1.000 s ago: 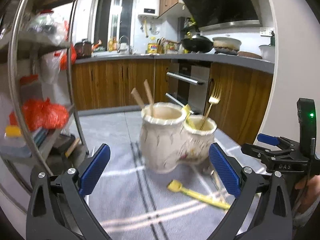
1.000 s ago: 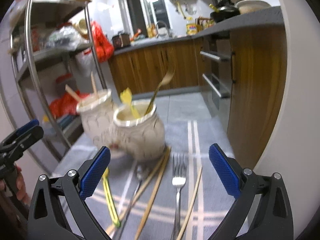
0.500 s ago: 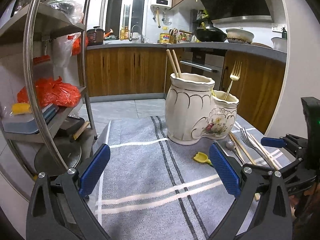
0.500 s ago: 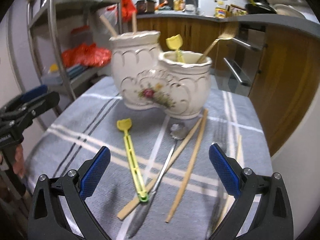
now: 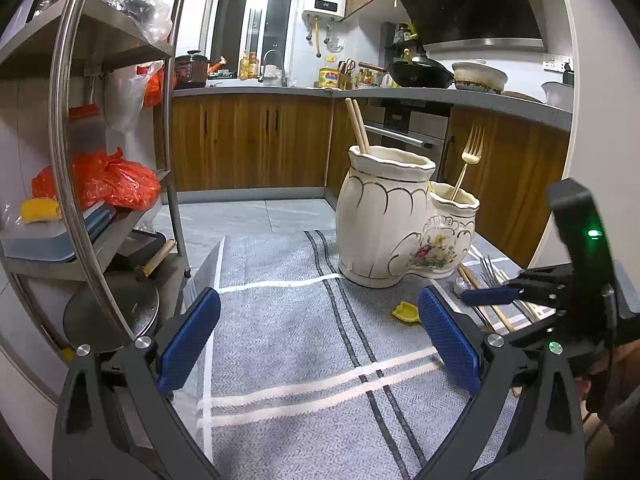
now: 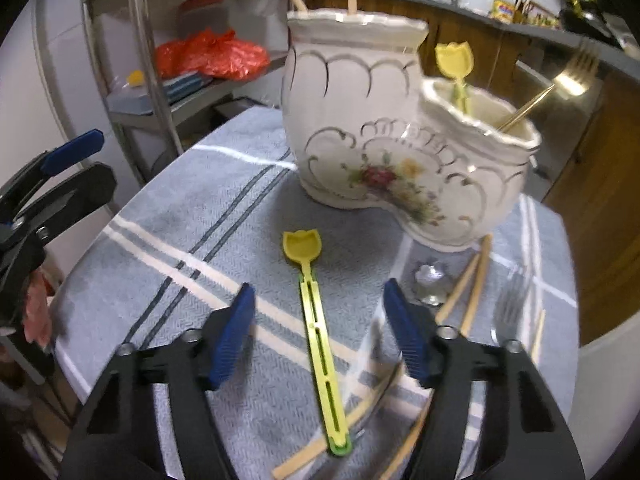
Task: Organize utensils
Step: 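Grasp the yellow-green spatula by its handle with the right tool and lift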
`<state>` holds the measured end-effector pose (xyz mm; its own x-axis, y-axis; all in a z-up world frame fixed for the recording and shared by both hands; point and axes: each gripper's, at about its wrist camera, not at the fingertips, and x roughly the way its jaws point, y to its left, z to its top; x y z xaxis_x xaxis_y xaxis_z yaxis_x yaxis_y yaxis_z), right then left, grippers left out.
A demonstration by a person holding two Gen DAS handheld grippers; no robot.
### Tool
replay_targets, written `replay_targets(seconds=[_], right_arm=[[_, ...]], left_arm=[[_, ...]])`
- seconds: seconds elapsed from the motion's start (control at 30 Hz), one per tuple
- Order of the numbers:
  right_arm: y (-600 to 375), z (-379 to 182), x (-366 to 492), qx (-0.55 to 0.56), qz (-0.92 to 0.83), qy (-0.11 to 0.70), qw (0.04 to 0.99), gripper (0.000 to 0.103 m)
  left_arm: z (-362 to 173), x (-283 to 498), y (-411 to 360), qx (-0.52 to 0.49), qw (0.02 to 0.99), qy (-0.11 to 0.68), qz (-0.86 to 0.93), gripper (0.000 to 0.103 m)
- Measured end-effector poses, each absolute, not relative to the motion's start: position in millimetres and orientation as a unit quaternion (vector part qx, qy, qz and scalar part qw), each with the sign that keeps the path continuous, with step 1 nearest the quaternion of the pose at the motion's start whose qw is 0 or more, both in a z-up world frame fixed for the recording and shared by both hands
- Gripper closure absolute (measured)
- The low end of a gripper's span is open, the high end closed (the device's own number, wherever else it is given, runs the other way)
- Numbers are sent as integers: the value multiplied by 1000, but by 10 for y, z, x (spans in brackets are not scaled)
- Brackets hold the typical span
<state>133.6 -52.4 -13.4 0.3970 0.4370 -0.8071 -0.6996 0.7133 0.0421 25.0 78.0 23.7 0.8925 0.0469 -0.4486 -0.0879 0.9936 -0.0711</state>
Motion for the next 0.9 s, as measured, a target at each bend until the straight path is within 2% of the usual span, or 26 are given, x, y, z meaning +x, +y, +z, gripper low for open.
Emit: replay_targets(seconds=[0.07, 0.17, 0.33, 0.57, 0.9], right_arm=[[-519, -175, 1349, -155, 346, 436, 816, 57], [-553, -194, 1360, -136, 357, 440, 813, 65], [-618, -207, 1431, -106, 361, 447, 812, 93], [-886, -11, 1303, -75, 364, 397, 839, 93], [-1829, 494, 1110, 56, 342, 205, 915, 93]], left_arm=[[233, 252, 780, -43, 972, 229, 35, 6], [228, 256, 780, -43, 972, 229, 35, 6], [218, 276, 743, -40, 970, 235, 34, 6], [263, 287, 638, -25, 970, 239, 36, 6], [234, 347, 327, -3, 966, 259, 19, 6]])
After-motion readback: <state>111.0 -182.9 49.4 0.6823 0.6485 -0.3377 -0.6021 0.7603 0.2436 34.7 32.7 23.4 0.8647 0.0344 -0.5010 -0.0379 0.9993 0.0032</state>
